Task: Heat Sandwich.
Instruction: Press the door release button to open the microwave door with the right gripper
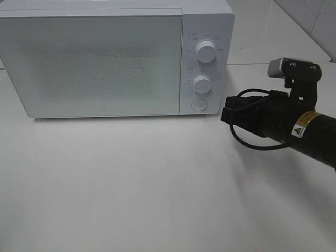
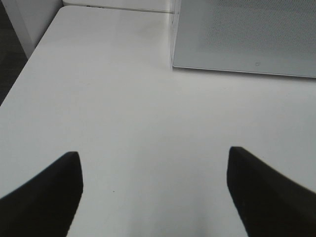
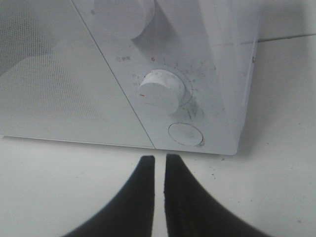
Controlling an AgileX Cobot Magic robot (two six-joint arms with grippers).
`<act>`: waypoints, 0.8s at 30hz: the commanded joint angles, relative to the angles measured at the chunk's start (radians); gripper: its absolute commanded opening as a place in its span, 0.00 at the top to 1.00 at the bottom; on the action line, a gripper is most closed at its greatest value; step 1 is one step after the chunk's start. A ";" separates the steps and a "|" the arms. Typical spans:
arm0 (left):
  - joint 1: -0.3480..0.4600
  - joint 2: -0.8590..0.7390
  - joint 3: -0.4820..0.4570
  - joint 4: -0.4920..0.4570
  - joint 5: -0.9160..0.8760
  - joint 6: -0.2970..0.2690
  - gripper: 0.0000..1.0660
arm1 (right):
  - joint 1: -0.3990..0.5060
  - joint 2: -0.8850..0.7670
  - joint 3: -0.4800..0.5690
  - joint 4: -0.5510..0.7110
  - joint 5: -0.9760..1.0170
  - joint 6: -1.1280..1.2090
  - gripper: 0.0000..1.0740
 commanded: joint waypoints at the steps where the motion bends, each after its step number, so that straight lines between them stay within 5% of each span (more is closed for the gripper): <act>1: 0.005 -0.017 0.002 0.008 -0.015 0.000 0.28 | 0.026 0.049 0.000 0.063 -0.082 0.008 1.00; 24: 0.005 -0.017 0.002 0.008 -0.015 0.000 0.28 | 0.036 0.288 -0.244 0.027 -0.015 0.331 1.00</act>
